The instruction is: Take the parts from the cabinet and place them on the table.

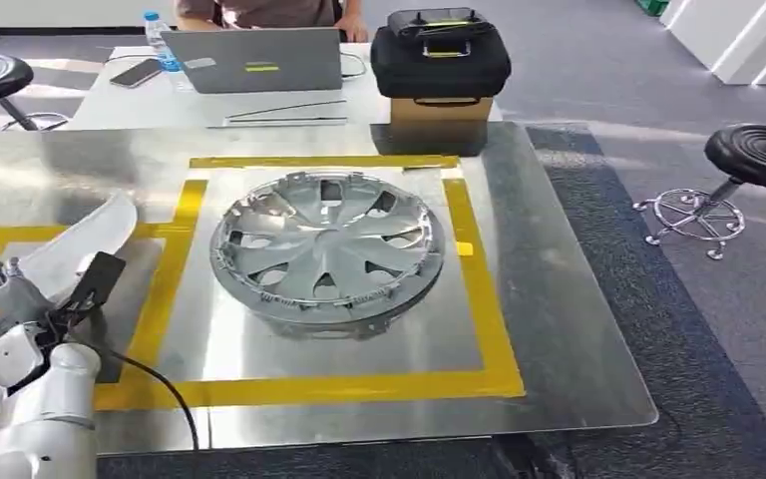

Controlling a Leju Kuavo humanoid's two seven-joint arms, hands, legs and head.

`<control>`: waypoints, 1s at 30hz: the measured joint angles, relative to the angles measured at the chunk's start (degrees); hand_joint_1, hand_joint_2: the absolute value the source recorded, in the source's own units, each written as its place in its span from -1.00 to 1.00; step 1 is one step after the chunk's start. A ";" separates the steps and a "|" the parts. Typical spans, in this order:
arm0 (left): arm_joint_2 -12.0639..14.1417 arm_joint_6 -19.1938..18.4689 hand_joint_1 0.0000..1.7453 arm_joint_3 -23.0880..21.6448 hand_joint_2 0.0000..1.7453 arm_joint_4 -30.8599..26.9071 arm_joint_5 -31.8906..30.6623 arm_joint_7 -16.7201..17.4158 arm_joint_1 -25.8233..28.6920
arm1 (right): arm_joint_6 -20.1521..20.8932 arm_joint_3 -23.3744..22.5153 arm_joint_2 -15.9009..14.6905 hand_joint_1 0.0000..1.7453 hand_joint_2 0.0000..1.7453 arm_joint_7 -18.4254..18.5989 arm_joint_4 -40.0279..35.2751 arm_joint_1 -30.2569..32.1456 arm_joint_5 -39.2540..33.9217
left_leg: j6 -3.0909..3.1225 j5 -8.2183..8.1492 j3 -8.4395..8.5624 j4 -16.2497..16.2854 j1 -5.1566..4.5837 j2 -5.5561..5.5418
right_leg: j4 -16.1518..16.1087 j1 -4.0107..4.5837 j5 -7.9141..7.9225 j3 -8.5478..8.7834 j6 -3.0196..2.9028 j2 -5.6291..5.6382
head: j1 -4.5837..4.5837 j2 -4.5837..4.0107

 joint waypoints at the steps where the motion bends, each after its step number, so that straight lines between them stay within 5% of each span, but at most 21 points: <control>1: -0.09 0.37 -1.00 0.00 1.00 -0.46 0.94 -0.68 0.08 | 0.02 0.00 0.00 -1.00 -1.00 0.00 0.00 0.15 -0.02 | 0.02 -0.01 -0.03 0.00 -0.02 0.00 | 4.51 0.00 -1.66 -2.09 0.12 0.00 | 0.15 0.00; 3: -0.61 0.57 -1.00 -0.02 1.00 -1.59 4.76 -3.35 0.32 | 0.00 0.00 -0.02 -1.00 -1.00 -0.07 0.00 0.36 -0.09 | 0.03 -0.03 0.06 0.01 -0.02 -0.03 | 5.99 -0.01 -1.01 -2.79 0.17 0.00 | 0.13 0.00; 6: -2.38 -0.97 -1.00 -0.35 1.00 -5.82 13.91 -8.88 0.53 | -0.09 0.00 -0.02 -1.00 -1.00 -0.31 0.00 0.34 -0.26 | -0.27 -0.21 0.40 0.05 0.11 -0.21 | -7.71 -0.08 5.82 4.18 -0.09 -0.04 | 0.09 0.00; 7: -2.71 -1.49 -1.00 -0.59 1.00 -7.24 15.59 -9.84 0.53 | -0.11 0.02 0.00 -1.00 -1.00 -0.35 0.00 0.33 -0.28 | -0.55 -0.29 0.40 0.07 -0.04 -0.25 | -11.03 -0.12 5.82 5.75 -0.13 -0.03 | 0.18 0.00; 10: -3.43 -2.06 -1.00 -1.20 1.00 -10.14 16.69 -10.51 0.53 | -0.20 0.00 -0.02 -1.00 -1.00 -0.42 0.00 0.52 -0.37 | -1.46 -0.02 0.29 -0.19 -0.23 -0.34 | -11.49 0.23 5.88 6.06 -1.37 0.30 | -0.02 0.00; 11: -3.73 -2.10 -1.00 -1.31 -1.00 -10.62 16.76 -10.55 0.58 | -0.20 0.00 -0.02 -1.00 -1.00 -0.42 0.00 0.61 -0.37 | -1.84 0.08 0.33 -0.34 -0.18 -0.34 | -11.53 0.29 5.96 6.01 -1.74 0.31 | 0.00 0.00; 13: -4.13 -2.17 -1.00 -1.49 -1.00 -11.72 17.24 -10.90 0.67 | -0.26 -0.04 -0.02 -1.00 -1.00 -0.48 -0.02 0.50 -0.35 | -2.44 -1.39 -0.21 1.00 -0.19 -0.20 | -12.08 -0.22 6.32 6.27 -2.54 0.26 | -0.17 0.00; 16: -4.68 -3.96 -1.00 -1.90 -1.00 -13.82 23.96 -15.39 1.14 | -0.35 -0.07 -0.02 -1.00 -1.00 -0.55 0.00 0.69 -0.44 | -2.78 -7.90 -6.51 14.24 -0.21 -0.19 | -12.07 -0.24 6.27 6.21 -2.88 0.23 | -0.55 0.00; 18: -5.64 -6.17 -1.00 -3.47 -1.00 -16.97 29.06 -18.32 2.43 | -0.39 -0.22 -0.02 -1.00 -1.00 -0.77 0.00 0.91 -0.68 | -2.78 -7.95 -8.45 17.62 -0.19 -0.18 | -12.07 -0.25 6.27 6.22 -2.88 0.17 | -0.55 0.00; 20: -6.69 -8.25 -1.00 -5.75 -1.00 -21.36 33.71 -20.37 3.48 | -0.39 -0.35 -0.02 -1.00 -1.00 -0.96 0.00 0.91 -1.03 | -2.66 -3.61 -5.66 11.75 -0.15 -0.15 | -12.05 -0.34 6.21 6.32 -2.76 0.17 | -0.52 0.00; 22: -7.63 -10.10 -1.00 -8.44 -1.00 -26.21 37.77 -21.77 4.46 | -0.46 -0.44 -0.02 -1.00 -1.00 -1.03 -0.02 0.94 -1.14 | -2.74 0.44 -0.54 2.06 0.07 0.17 | -11.93 -0.34 6.04 6.44 -2.19 0.27 | -0.63 0.00; 23: -8.25 -11.08 -1.00 -9.83 -1.00 -28.66 40.39 -22.74 5.02 | -0.50 -0.59 -0.09 -1.00 -1.00 -1.05 -0.02 0.94 -1.18 | -2.43 -0.49 0.22 -0.10 -0.01 -0.08 | -11.23 0.08 5.75 6.07 -1.78 0.40 | -0.85 0.00; 27: -9.62 -15.33 -1.00 -14.28 -1.00 -36.62 52.49 -27.87 9.50 | -0.59 -0.81 -0.11 -1.00 -1.00 -1.18 -0.02 1.55 -1.29 | -0.56 -0.29 0.00 0.20 0.08 -0.14 | -11.98 -0.18 5.84 6.14 -0.56 0.39 | -0.55 0.00; 29: -9.59 -16.95 -1.00 -15.70 -1.00 -39.35 55.83 -29.16 10.09 | -0.61 -0.81 -0.13 -1.00 -1.00 -1.27 -0.02 1.63 -1.29 | 0.07 -0.27 0.06 0.21 0.13 -0.17 | -8.03 -0.17 3.07 4.40 0.04 0.02 | 0.13 0.00; 30: -9.46 -18.80 -1.00 -16.41 -1.00 -40.69 59.57 -30.26 10.66 | -0.61 -0.81 -0.13 -1.00 -1.00 -1.31 -0.02 1.59 -1.31 | 0.11 -0.28 0.03 0.21 0.10 -0.17 | -3.29 -0.26 0.69 2.25 0.17 0.00 | 0.20 0.00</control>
